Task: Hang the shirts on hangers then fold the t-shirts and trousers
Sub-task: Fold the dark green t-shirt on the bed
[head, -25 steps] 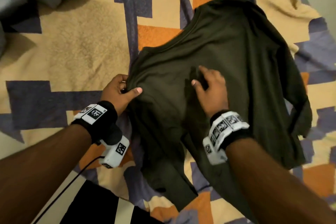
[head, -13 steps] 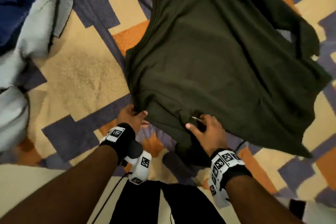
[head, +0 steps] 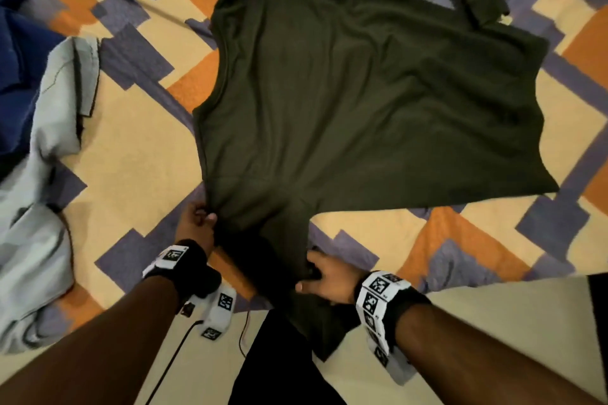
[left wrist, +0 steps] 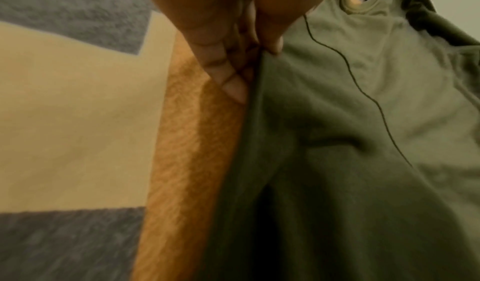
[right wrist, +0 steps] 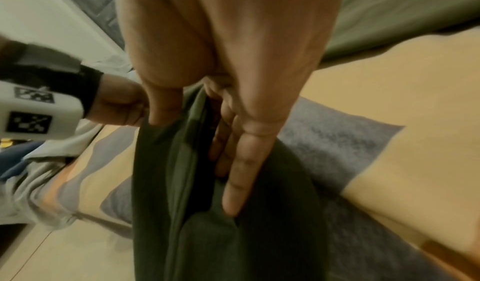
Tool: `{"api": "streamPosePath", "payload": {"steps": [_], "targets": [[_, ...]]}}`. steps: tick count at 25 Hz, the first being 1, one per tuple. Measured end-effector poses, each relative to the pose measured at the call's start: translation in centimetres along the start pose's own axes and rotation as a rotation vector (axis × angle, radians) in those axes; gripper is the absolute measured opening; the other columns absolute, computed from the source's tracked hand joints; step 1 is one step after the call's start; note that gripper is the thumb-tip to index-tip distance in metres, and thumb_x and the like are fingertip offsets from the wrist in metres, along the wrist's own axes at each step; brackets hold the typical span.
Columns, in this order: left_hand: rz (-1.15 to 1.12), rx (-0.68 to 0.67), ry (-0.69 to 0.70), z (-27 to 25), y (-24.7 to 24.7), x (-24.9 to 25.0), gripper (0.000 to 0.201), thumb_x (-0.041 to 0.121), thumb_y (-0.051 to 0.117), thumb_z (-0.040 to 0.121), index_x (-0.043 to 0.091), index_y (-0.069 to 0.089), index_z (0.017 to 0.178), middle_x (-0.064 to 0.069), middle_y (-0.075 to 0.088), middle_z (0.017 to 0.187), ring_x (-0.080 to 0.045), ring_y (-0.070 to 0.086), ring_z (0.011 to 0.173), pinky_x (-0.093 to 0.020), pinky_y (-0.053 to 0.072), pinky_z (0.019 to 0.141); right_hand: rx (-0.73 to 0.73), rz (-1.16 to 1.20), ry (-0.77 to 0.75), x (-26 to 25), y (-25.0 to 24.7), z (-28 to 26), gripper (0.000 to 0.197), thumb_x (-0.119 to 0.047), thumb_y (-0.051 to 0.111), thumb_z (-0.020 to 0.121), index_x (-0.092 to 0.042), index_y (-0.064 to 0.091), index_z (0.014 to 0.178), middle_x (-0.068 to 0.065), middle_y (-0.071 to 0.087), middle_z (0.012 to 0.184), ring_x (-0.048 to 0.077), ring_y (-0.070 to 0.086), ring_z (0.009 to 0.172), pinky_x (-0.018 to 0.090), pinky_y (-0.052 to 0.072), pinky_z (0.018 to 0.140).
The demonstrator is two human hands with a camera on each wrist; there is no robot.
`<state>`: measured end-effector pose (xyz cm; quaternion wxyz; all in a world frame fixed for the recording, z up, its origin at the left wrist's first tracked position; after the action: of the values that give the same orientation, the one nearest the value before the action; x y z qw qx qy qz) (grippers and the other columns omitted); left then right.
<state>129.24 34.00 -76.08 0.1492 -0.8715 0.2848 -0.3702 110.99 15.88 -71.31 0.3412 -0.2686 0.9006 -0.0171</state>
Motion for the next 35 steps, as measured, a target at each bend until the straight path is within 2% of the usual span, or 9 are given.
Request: {"api": "streamPosePath", "payload": {"steps": [4,8,12,16,21,25,26,31,35], "targets": [[-0.037,-0.221,-0.078,-2.1,1.5,-1.2,0.024,0.019,0.068,0.086,0.017,0.054,0.105,-0.011,0.063,0.105,-0.027,0.062,0.083,-0.044,0.055,0.075,-0.086,0.275,0.18,1.9,1.9,-1.6,0.056,-0.028,0.064,0.091,-0.022,0.03,0.136,-0.004,0.047,0.109,0.023,0.062,0.086,0.033,0.054,0.06],[-0.039,-0.24,-0.181,-4.4,1.7,-3.9,0.019,0.012,0.061,0.091,0.011,0.057,0.11,-0.014,0.064,0.108,-0.037,0.062,0.098,-0.054,0.052,0.085,-0.346,0.535,0.255,1.5,6.2,-2.5,0.021,-0.02,0.054,0.097,-0.024,0.036,0.108,0.002,0.052,0.095,0.014,0.057,0.046,0.027,0.05,0.04],[-0.167,-0.304,-0.209,-6.4,2.7,-5.0,0.023,0.005,0.057,0.092,0.007,0.053,0.115,-0.016,0.061,0.107,-0.026,0.062,0.079,-0.036,0.056,0.058,0.004,0.375,0.127,2.7,2.6,-0.4,0.021,-0.031,0.061,0.093,-0.023,0.043,0.101,-0.008,0.052,0.079,0.005,0.054,0.063,0.019,0.044,0.056],[0.374,-0.36,-0.132,-6.5,1.2,-7.9,0.032,0.009,0.061,0.09,0.012,0.052,0.121,-0.014,0.063,0.115,-0.028,0.064,0.09,-0.039,0.052,0.08,-0.39,0.294,0.206,2.1,6.6,-1.6,0.021,-0.017,0.05,0.099,-0.022,0.039,0.082,0.003,0.056,0.082,0.02,0.063,0.066,0.028,0.049,0.053],[0.224,-0.294,-0.183,-5.0,0.0,-7.0,0.011,0.015,0.06,0.092,0.008,0.055,0.098,-0.019,0.063,0.088,-0.028,0.061,0.068,-0.038,0.054,0.065,0.073,0.368,0.109,2.9,0.9,1.1,0.036,-0.025,0.071,0.086,-0.023,0.048,0.112,-0.003,0.056,0.091,0.016,0.055,0.085,0.025,0.044,0.074],[0.594,-0.389,-0.184,-4.2,0.3,-6.2,0.014,0.02,0.064,0.086,0.013,0.06,0.074,-0.012,0.066,0.072,-0.028,0.062,0.067,-0.032,0.057,0.063,-0.674,0.343,0.392,1.9,8.1,-1.3,0.015,-0.022,0.042,0.1,-0.018,0.05,0.088,0.005,0.06,0.086,0.026,0.057,0.074,0.029,0.043,0.062],[0.616,-0.329,-0.139,-3.3,-0.2,-5.1,0.012,0.025,0.066,0.085,0.015,0.064,0.079,-0.012,0.068,0.079,-0.029,0.064,0.076,-0.036,0.056,0.074,-0.654,0.348,0.4,2.0,7.6,-1.1,0.021,-0.024,0.041,0.1,-0.019,0.051,0.081,0.007,0.058,0.082,0.025,0.054,0.067,0.03,0.042,0.061],[0.234,0.118,0.082,2.2,-2.4,4.8,0.041,0.026,0.067,0.085,0.014,0.054,0.122,-0.013,0.058,0.119,-0.031,0.057,0.107,-0.038,0.047,0.093,0.48,0.043,-0.005,-1.2,-9.3,3.9,0.01,-0.026,0.064,0.087,-0.021,0.063,0.079,0.003,0.065,0.084,0.021,0.061,0.081,0.035,0.048,0.076],[0.619,0.016,0.325,4.2,0.9,11.4,0.064,0.027,0.066,0.083,0.023,0.036,0.139,-0.011,0.031,0.142,-0.036,0.04,0.124,-0.045,0.037,0.103,0.336,-0.287,-0.011,-3.1,-15.8,8.9,0.033,-0.031,0.063,0.088,-0.018,0.06,0.118,0.006,0.059,0.117,0.026,0.055,0.111,0.033,0.045,0.092]]}}
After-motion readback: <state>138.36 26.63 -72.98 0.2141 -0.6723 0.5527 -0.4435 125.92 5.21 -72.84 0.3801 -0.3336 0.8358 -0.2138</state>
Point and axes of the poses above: each hand's wrist, its own z-axis towards the middle knuckle, its own y-axis out of the palm, x = y × z, the point moved 8 cm from there along z, towards the middle knuckle
